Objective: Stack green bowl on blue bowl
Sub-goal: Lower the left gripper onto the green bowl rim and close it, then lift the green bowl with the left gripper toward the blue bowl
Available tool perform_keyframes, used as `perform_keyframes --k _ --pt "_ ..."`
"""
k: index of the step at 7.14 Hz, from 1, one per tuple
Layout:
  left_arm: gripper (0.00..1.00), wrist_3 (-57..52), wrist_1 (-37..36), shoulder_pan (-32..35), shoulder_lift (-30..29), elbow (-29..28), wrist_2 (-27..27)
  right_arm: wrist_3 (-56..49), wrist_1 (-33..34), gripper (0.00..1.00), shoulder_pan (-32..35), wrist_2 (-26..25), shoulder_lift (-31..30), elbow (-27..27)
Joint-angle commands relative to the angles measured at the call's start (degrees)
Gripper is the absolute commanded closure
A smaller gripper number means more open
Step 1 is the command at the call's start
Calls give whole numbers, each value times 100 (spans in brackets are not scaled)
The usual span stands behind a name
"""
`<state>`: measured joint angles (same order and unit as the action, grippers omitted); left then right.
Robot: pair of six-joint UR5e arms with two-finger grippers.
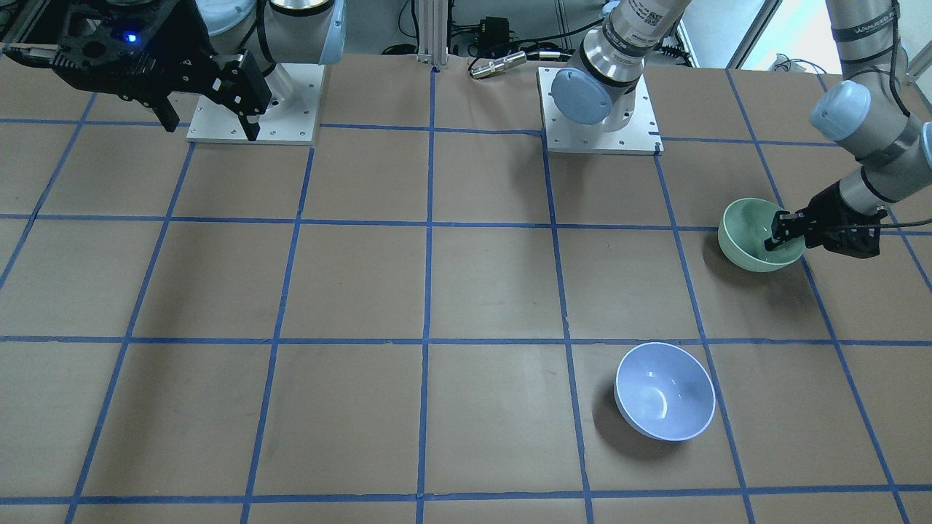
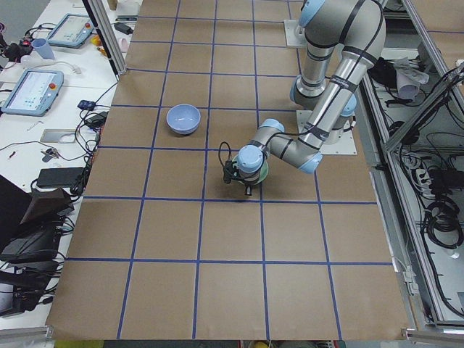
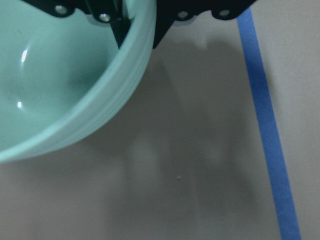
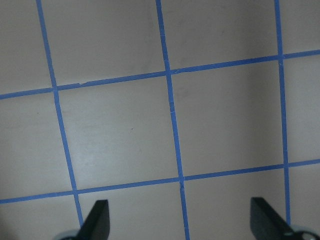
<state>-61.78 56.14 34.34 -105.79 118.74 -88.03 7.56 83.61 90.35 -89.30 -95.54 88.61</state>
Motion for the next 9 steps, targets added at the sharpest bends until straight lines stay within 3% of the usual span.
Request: perform_keyframes --k 1,4,6,9 --pt "100 34 254 73 67 -305 57 0 6 0 0 0 0 -1" --pt "100 271 1431 151 215 -903 391 0 6 0 0 0 0 -1" --pt "100 542 2204 519 217 -1683 514 0 6 0 0 0 0 -1" --pt "100 1313 2340 1187 102 -2135 989 0 -2 0 0 0 0 7"
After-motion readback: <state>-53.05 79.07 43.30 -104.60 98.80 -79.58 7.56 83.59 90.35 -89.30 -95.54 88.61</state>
